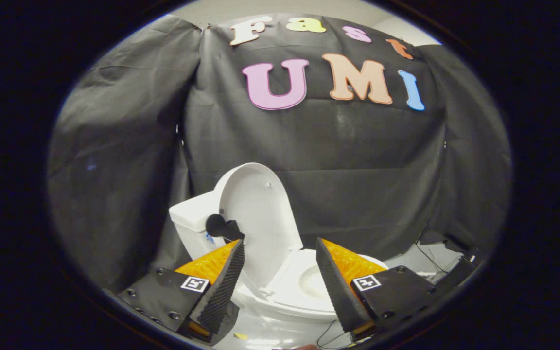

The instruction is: Open the toilet lid.

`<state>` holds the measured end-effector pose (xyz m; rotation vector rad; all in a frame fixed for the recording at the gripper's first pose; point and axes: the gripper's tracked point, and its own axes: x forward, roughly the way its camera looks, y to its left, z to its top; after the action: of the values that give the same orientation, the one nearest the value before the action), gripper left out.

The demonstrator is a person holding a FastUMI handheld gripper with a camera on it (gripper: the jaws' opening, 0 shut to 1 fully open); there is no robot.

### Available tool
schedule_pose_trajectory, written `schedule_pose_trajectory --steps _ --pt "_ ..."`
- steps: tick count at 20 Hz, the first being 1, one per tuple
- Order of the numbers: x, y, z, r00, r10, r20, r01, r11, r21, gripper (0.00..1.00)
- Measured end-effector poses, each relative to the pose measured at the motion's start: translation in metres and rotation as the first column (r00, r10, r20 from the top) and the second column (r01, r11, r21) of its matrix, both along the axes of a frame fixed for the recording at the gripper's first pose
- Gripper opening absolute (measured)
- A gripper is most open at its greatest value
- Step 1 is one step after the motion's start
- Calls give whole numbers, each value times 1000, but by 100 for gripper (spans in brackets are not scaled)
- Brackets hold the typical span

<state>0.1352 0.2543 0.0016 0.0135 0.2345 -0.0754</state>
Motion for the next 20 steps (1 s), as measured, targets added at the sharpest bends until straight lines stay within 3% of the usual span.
schedule_pose_trajectory --steps 4,15,20 --pt "-10 -32 -6 1000 -31 2 31 999 -33 92" --pt "-31 -79 -8 1000 -10 26 11 999 -31 92" --pt "-47 -104 -21 1000 -3 -19 1 998 -69 92"
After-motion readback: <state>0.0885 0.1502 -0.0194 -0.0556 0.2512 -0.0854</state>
